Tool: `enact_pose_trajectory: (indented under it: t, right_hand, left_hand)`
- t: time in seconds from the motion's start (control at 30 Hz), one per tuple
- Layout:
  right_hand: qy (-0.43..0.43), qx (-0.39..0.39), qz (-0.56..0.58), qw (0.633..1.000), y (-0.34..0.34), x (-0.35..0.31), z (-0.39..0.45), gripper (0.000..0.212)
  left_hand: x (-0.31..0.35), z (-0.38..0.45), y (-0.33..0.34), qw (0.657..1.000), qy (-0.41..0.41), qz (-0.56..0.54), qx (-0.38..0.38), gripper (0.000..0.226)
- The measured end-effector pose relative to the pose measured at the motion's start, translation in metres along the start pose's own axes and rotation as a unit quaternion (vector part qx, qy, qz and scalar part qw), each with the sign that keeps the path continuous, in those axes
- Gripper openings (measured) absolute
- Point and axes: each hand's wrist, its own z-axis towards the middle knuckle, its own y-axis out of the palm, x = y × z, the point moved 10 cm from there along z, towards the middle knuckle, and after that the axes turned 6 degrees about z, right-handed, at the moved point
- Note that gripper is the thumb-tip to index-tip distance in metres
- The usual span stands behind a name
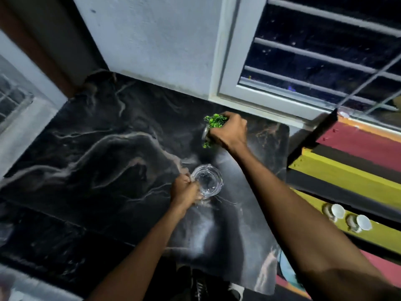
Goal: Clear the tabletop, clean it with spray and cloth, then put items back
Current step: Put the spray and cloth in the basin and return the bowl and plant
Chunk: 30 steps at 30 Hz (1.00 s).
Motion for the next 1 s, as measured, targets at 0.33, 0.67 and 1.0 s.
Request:
enact_pose_trajectory:
  t: [0.33, 0.67, 1.0]
  right_hand:
    - [0.037, -0.014, -0.049, 0.998, 0.109, -0.023, 0.075, 0.045]
    - [0.056, -0.046, -0.124, 0.99, 0.156, -0.032, 0.107, 0.058]
    - [0.091, 0.029, -0.113, 0.989, 0.063, 0.06, 0.044, 0.052]
  left_hand:
    - [-0.024, 0.045, -0.03, 0.999, -0.02, -0.045, 0.003, 0.03]
    - [-0.018, 0.086, -0.042, 0.999, -0.007, -0.039, 0.013, 0.023]
    - [0.027, 0.099, -0.011, 0.998, 0.011, -0.055, -0.014, 0.026]
